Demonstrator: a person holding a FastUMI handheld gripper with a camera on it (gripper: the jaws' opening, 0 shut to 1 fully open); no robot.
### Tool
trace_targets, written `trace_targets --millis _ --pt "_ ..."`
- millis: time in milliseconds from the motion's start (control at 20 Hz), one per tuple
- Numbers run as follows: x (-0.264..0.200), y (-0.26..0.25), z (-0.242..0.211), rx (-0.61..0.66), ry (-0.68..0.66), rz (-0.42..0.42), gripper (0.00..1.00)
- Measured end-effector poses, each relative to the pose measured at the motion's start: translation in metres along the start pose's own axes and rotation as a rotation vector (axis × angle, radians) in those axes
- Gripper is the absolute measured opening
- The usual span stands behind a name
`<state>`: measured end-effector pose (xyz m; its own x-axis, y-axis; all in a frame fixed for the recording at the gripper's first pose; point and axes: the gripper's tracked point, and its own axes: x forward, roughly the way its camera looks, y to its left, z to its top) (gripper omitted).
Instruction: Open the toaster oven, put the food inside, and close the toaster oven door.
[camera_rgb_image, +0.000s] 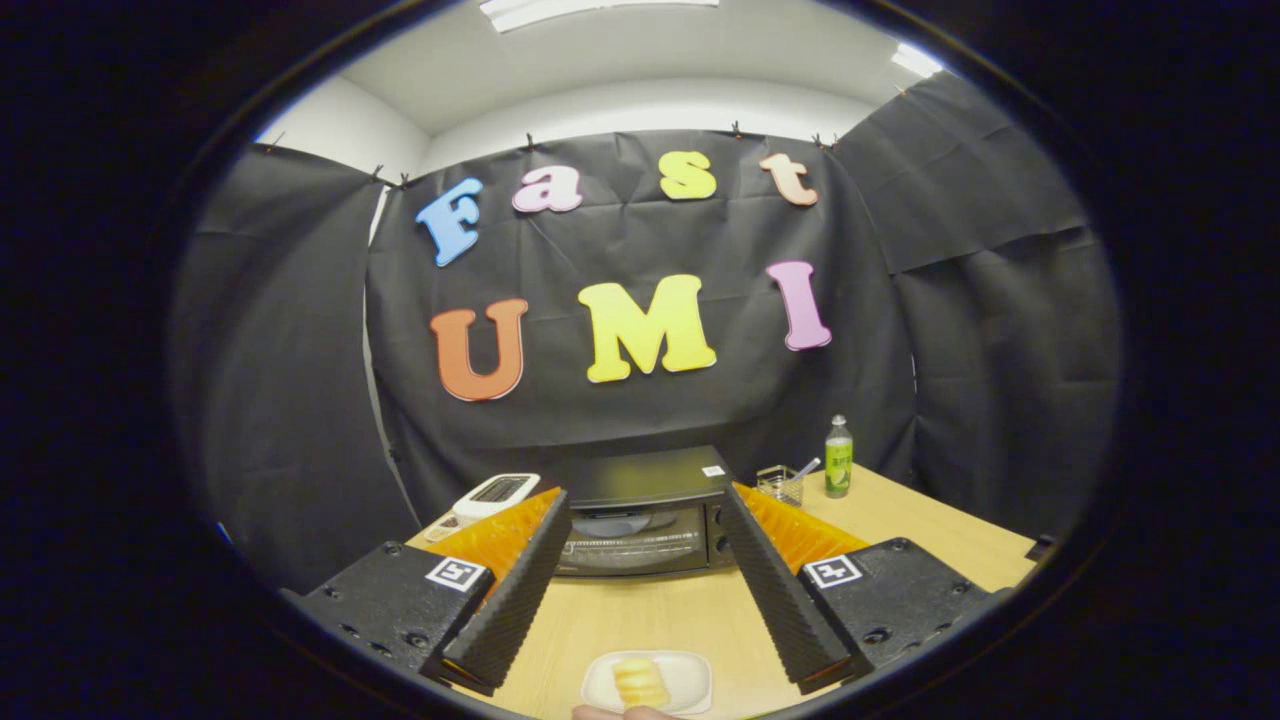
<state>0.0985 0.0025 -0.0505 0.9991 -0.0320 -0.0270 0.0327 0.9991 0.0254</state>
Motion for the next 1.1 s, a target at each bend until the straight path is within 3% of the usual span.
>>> trace_targets --millis 400,650,750,1100 --pt "0.091 0.03 -0.066 -0.021 0.094 0.103 1.0" --pt "0.149 0.023 -0.098 -0.051 0.186 0.065 1.0" --pt "0.166 0.035 -0.105 -0.038 0.197 0.096 1.0" --pt "0.221 0.037 -0.111 -0.065 0.158 0.086 1.0"
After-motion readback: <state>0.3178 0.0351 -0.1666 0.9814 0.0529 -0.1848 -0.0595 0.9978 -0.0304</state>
